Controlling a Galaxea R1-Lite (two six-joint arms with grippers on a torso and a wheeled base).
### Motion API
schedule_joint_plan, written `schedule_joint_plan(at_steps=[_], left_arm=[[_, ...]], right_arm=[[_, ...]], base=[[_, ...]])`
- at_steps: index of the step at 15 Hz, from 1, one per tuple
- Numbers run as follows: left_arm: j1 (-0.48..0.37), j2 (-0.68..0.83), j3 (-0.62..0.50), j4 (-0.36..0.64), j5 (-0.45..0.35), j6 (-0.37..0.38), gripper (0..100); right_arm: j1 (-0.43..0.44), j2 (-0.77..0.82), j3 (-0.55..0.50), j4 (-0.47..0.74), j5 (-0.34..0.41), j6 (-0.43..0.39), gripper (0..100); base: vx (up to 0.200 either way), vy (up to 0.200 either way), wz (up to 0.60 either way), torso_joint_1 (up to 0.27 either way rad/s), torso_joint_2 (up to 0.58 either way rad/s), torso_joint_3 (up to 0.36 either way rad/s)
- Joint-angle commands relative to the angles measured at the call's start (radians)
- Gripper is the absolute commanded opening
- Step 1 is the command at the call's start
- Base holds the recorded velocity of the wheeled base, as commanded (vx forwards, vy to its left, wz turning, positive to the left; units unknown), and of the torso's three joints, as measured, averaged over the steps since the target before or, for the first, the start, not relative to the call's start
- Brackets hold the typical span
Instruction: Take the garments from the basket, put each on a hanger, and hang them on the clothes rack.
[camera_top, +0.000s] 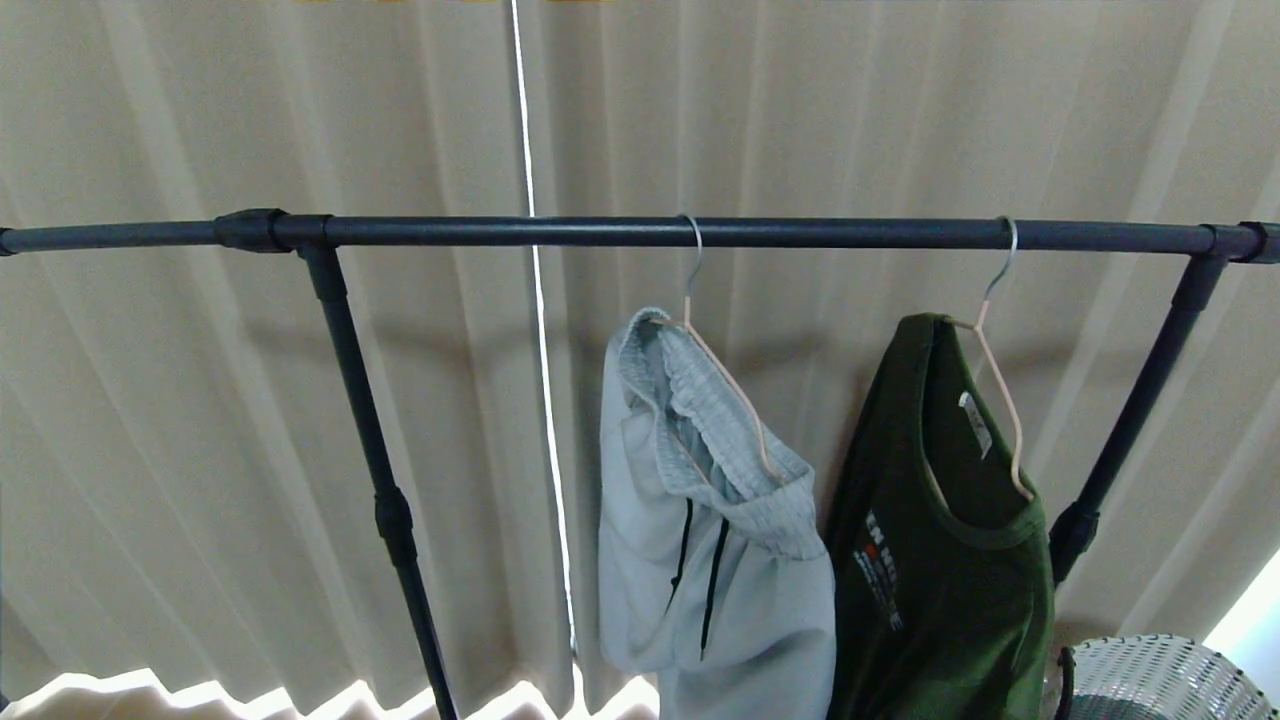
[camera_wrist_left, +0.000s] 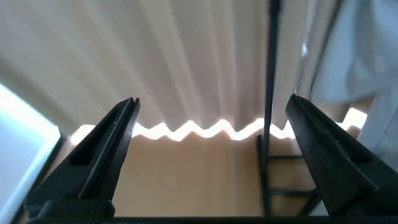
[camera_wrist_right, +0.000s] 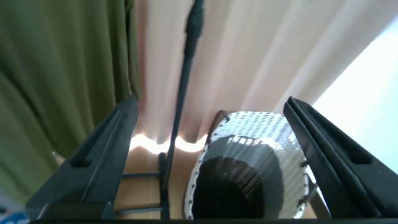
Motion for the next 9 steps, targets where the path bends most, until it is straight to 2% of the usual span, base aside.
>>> schedule_joint_plan(at_steps=[1,4,7,9], left_arm=[[-0.029,0.001,0.012,-0.006,-0.049,0.037,100],[-0.053,-0.008,0.015,-0.014,-0.063,0.043,100],[-0.061,-0.087,0.016,-0.017,-0.058,0.041,100],[-0.061,-0.091,0.026,-0.040,-0.020,0.023,100]], right_arm=[[-0.009,-0.050,0.002,-0.001,0.015,-0.001,100],[-0.009,-0.053,0.010,-0.018,0.039,0.005,100],[-0.010,-0.055,0.036,-0.032,0.145,0.009,100],[-0.010,-0.055,0.081,-0.127,0.186,0.014,100]], base=[[0.000,0.000,0.00,0.000,0.00,0.000],[0.000,0.000,0.00,0.000,0.00,0.000],[0.000,0.000,0.00,0.000,0.00,0.000],[0.000,0.000,0.00,0.000,0.00,0.000]])
